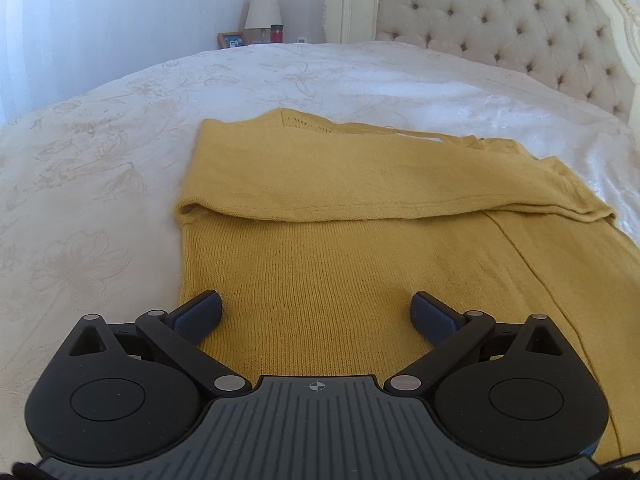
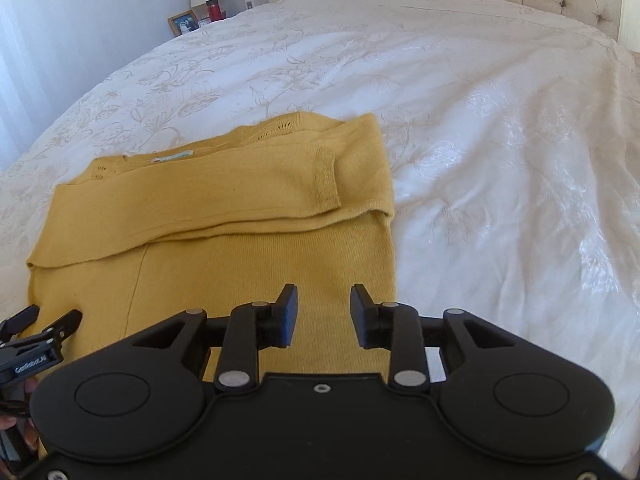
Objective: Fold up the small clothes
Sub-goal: 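Move both tools to the sweater hem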
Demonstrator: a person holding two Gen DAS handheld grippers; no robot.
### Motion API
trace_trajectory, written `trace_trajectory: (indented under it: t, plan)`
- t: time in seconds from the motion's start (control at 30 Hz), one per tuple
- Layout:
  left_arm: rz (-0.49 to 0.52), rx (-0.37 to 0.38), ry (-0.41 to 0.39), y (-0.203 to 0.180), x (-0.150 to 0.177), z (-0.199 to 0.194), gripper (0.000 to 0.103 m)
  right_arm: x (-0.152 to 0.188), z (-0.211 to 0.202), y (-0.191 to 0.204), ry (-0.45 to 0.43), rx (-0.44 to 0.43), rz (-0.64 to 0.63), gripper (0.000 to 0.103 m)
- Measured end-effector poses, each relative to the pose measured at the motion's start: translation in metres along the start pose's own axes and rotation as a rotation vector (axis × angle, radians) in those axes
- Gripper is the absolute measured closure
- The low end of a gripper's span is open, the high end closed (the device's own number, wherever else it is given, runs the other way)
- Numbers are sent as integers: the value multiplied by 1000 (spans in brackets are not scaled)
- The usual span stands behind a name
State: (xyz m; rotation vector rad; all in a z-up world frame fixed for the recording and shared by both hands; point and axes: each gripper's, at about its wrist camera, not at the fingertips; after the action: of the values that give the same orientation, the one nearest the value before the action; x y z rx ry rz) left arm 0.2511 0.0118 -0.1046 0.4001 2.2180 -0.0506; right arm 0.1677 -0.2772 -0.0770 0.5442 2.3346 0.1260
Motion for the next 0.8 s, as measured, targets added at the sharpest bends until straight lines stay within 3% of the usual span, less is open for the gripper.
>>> trace_trajectory:
  t: [0.2,0.37,0.67,0.8]
  plan:
    - [61,27,49,-11,19,-39,1,32,-37,-3,-15,-46,-6,57]
    - [144,29,101,-21,50,-84,1,64,-66,-6,-36,-34,-60,54]
    - [123,-36,151,-22,95,-148,1,106,-98,-37,31,-13,-19,54]
    - [62,-37,183,-17,103,-159,1,118,-105,-44,61,27,-33,52]
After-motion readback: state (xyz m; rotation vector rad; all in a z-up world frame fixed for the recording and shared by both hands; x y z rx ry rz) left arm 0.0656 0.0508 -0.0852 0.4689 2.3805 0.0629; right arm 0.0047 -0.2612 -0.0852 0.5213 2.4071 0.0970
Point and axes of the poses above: each gripper's, at about its wrist camera, not at the fingertips, and z roughly the way its jaws point, y to its left, x to its underside, and after that the axes turned 8 degrees about z, right-handed
